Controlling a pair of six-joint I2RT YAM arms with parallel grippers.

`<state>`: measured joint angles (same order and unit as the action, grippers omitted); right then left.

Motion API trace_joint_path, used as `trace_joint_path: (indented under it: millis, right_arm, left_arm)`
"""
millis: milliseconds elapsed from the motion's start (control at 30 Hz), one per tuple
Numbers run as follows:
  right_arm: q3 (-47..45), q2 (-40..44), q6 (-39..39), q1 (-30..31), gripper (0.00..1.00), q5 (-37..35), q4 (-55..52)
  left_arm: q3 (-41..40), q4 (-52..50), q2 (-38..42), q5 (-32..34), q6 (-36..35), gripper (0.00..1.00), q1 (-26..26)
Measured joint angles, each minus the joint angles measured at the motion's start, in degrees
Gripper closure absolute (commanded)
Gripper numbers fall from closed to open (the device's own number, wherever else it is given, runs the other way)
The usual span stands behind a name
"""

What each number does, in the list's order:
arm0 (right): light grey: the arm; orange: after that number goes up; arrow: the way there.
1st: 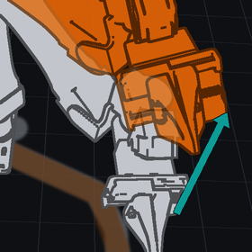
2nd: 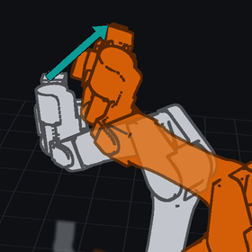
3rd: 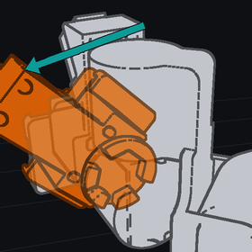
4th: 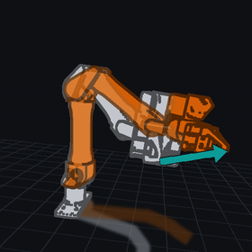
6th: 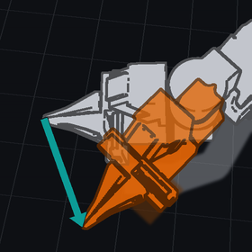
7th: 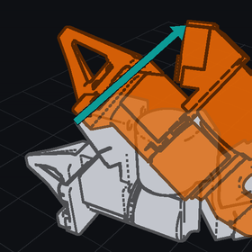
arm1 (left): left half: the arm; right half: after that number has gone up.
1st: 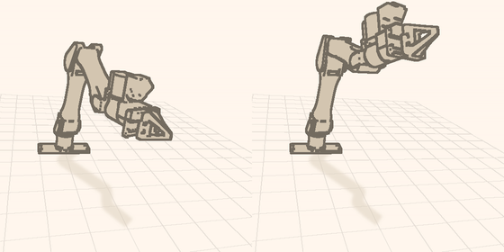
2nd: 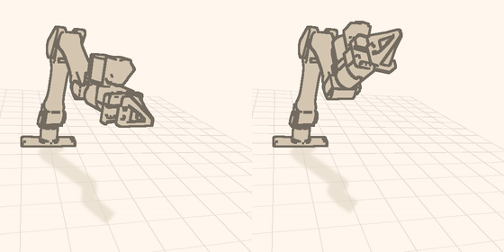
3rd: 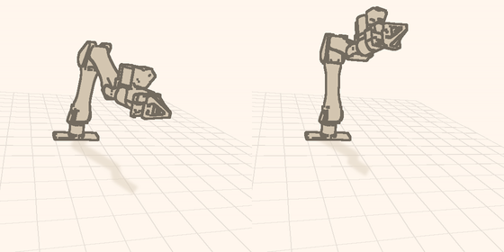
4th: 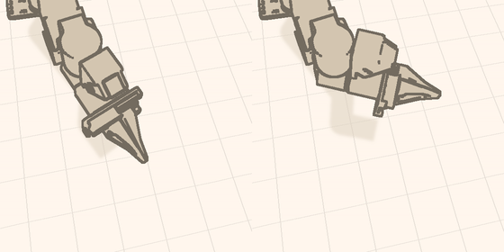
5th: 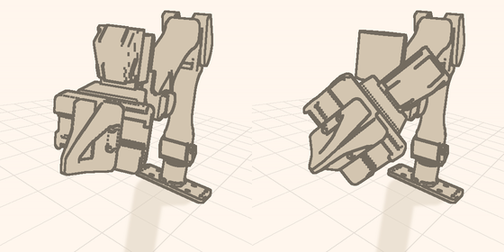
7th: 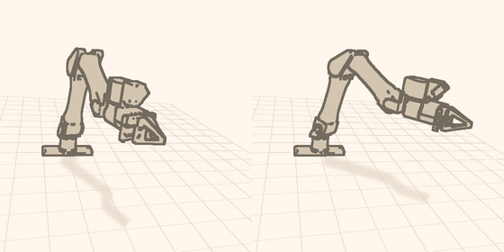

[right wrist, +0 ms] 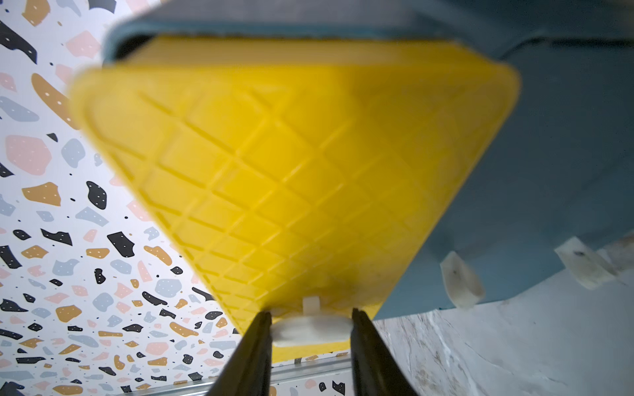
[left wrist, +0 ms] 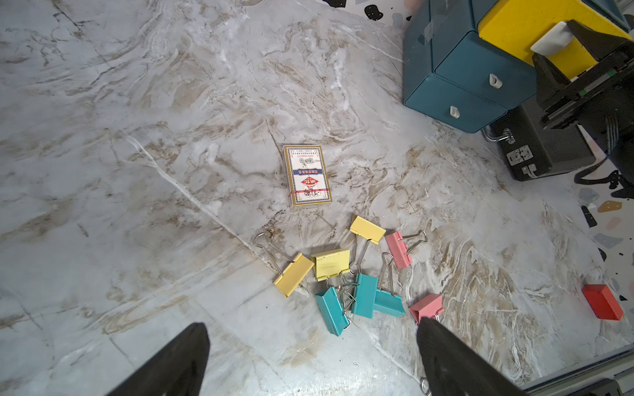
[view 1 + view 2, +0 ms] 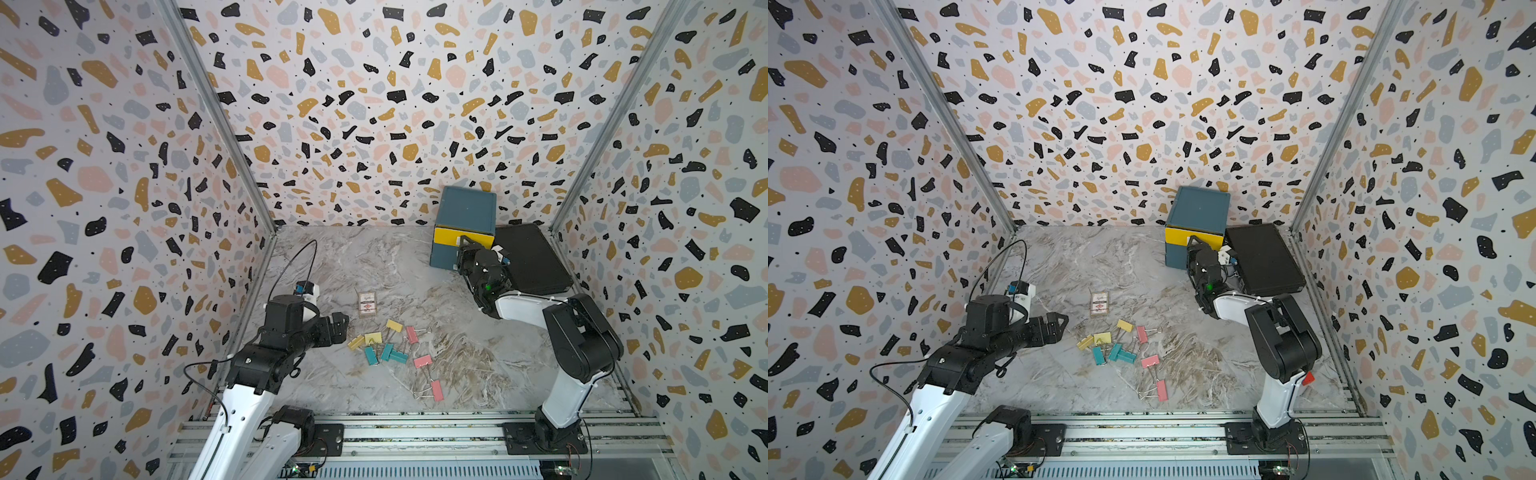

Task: Put the binder clips in the drawer according to color
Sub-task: Open the drawer in the storage box.

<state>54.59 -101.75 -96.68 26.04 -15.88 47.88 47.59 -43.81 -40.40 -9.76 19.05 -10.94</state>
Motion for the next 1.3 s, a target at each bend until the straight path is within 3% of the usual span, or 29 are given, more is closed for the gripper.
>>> trace_joint_path:
  millis: [500, 1067, 1233, 1300]
  right_arm:
    - [-9.9, 13.1, -2.4, 5.4, 0.87, -3.9, -6.9]
    - [-12.5, 19.5, -4.9, 9.2, 0.86, -6.9, -14.5]
    - [-12.5, 20.1, -5.6, 9.7, 0.81, -7.9, -15.5]
    - [-12.6, 20.1, -5.8, 9.7, 0.67, -8.0, -15.7]
  left_arm:
    - [0.0, 0.1, 0.0, 0.0, 0.0, 0.02, 0.0]
    - [0.0, 0.1, 0.0, 0.0, 0.0, 0.03, 0.0]
    - [0.0, 0.1, -0.1, -0.1, 0.0, 0.03, 0.0]
    - [0.0, 0.1, -0.1, -0.1, 0.0, 0.02, 0.0]
